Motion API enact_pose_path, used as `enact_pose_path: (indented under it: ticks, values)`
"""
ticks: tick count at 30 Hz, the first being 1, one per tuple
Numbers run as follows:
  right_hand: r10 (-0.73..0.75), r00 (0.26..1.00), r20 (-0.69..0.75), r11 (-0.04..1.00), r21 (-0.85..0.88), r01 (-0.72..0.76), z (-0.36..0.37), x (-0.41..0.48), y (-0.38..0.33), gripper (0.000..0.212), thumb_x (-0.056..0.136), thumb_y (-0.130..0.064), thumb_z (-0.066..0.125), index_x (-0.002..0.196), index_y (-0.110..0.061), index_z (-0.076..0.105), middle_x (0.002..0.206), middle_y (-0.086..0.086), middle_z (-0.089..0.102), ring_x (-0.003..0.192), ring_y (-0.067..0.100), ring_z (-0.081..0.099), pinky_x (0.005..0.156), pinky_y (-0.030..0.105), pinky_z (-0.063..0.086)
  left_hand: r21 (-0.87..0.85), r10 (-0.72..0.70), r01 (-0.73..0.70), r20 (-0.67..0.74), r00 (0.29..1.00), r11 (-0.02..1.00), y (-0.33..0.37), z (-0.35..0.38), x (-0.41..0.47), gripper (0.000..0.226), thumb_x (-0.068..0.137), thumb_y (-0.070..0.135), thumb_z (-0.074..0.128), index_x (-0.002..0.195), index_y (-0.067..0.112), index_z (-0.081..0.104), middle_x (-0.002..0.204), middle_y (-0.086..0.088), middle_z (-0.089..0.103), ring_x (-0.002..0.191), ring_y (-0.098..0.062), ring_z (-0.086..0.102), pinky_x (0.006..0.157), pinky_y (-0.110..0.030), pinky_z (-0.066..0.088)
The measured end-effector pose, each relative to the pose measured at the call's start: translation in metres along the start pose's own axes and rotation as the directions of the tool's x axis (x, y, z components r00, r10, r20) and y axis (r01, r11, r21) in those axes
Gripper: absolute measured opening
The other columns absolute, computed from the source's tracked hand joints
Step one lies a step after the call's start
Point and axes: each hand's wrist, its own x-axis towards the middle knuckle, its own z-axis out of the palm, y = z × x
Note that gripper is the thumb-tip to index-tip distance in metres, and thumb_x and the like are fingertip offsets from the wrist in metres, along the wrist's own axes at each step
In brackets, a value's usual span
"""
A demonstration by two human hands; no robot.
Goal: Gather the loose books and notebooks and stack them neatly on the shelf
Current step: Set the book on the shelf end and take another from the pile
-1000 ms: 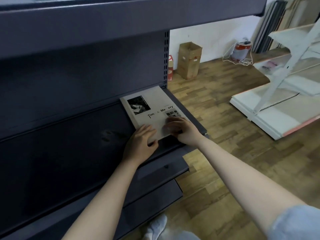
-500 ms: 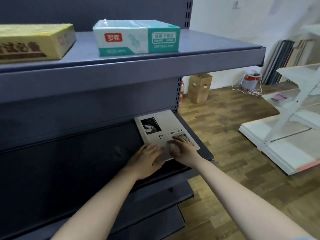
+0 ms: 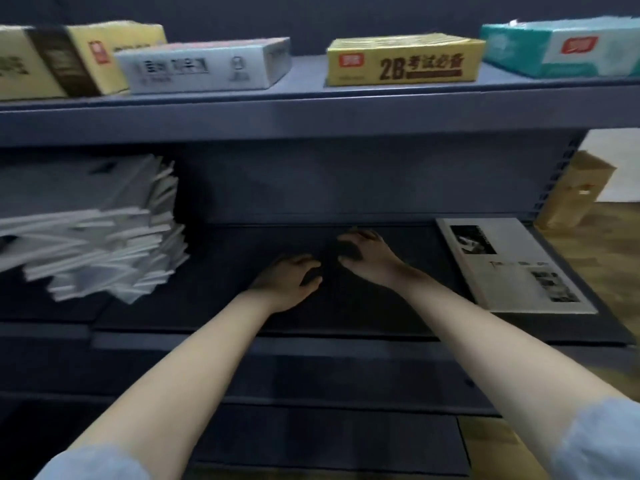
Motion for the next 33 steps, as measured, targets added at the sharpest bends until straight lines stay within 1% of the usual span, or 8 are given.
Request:
enact_pose_path:
  ticks: [7,13,15,18,21,25,29,33]
  values:
    - [-0.270,0.945,-0.184,0.942,0.152,0.299,0.057,0.047,-0.146,0.042,0.089,-0.019,0.059,0.131,-0.016,0.053,0.146,0.009,0.039,0.136,0.023,0.033,0.114,0.034,0.024,0.113,0.106,-0.068,-0.379,0.919,0.991,-0.086,-0.082,-0.078,0.042,0.089,0.036,0.044,0.118,0.014,0.064,0.129,-0.006,0.059,0.121,-0.023,0.052,0.102,-0.028,0.038]
    - [-0.425,0.845,-0.324,0.861,0.142,0.488,0.087,0.071,-0.254,0.032,0.083,-0.011,0.059,0.113,-0.006,0.062,0.131,0.013,0.052,0.122,0.029,0.048,0.105,0.028,0.033,0.039,-0.059,0.093,-0.518,0.853,0.995,-0.166,-0.114,-0.146,0.038,0.085,0.028,0.049,0.115,0.014,0.067,0.122,-0.004,0.064,0.116,-0.024,0.057,0.096,-0.032,0.045]
    - [-0.412,0.793,-0.450,0.832,0.169,0.529,0.095,0.074,-0.280,0.029,0.079,-0.021,0.052,0.097,-0.002,0.064,0.111,0.015,0.061,0.105,0.032,0.057,0.090,0.022,0.037,0.098,0.001,0.065,-0.563,0.827,0.993,-0.184,-0.116,-0.165,0.030,0.087,0.021,0.050,0.106,0.009,0.070,0.115,-0.007,0.067,0.109,-0.025,0.060,0.091,-0.031,0.045]
    - [-0.320,0.685,-0.654,0.834,0.148,0.531,0.104,0.081,-0.300,0.027,0.074,-0.025,0.045,0.076,-0.005,0.063,0.091,0.013,0.059,0.085,0.032,0.058,0.078,0.035,0.044,0.150,0.144,-0.057,-0.679,0.719,0.987,-0.205,-0.118,-0.181,0.031,0.084,0.020,0.046,0.094,0.005,0.071,0.104,-0.009,0.070,0.102,-0.020,0.060,0.088,-0.027,0.044]
    - [-0.265,0.652,-0.710,0.855,0.140,0.499,0.111,0.086,-0.307,0.027,0.073,-0.023,0.041,0.073,-0.004,0.059,0.087,0.015,0.057,0.081,0.033,0.055,0.074,0.033,0.035,0.143,0.135,-0.042,-0.748,0.650,0.989,-0.229,-0.128,-0.188,0.027,0.082,0.016,0.049,0.095,0.004,0.070,0.106,-0.011,0.068,0.103,-0.018,0.056,0.093,-0.025,0.040]
    - [-0.267,0.618,-0.739,0.855,0.115,0.506,0.115,0.086,-0.307,0.021,0.072,-0.018,0.039,0.071,-0.004,0.053,0.084,0.015,0.053,0.077,0.030,0.050,0.069,0.024,0.019,0.142,0.025,0.124,-0.748,0.664,0.982,-0.267,-0.144,-0.191,0.038,0.081,0.022,0.045,0.109,0.007,0.065,0.121,-0.008,0.062,0.116,-0.026,0.054,0.102,-0.038,0.040]
    - [-0.232,0.585,-0.777,0.838,0.145,0.526,0.115,0.080,-0.303,0.021,0.072,-0.014,0.035,0.075,-0.001,0.051,0.085,0.017,0.053,0.080,0.020,0.043,0.071,0.024,0.021,0.118,-0.112,0.265,-0.691,0.714,0.957,-0.286,-0.145,-0.184,0.062,0.079,0.036,0.034,0.130,0.008,0.054,0.134,-0.015,0.053,0.128,-0.034,0.044,0.107,-0.043,0.033]
    - [-0.365,0.543,-0.756,0.847,-0.028,0.531,0.103,0.074,-0.317,0.022,0.073,-0.014,0.043,0.084,-0.001,0.058,0.097,0.017,0.058,0.090,0.022,0.046,0.075,0.025,0.023,0.036,-0.161,0.285,-0.754,0.637,0.958,-0.293,-0.137,-0.174,0.058,0.078,0.040,0.040,0.125,0.013,0.059,0.131,-0.012,0.057,0.126,-0.032,0.047,0.105,-0.043,0.036]
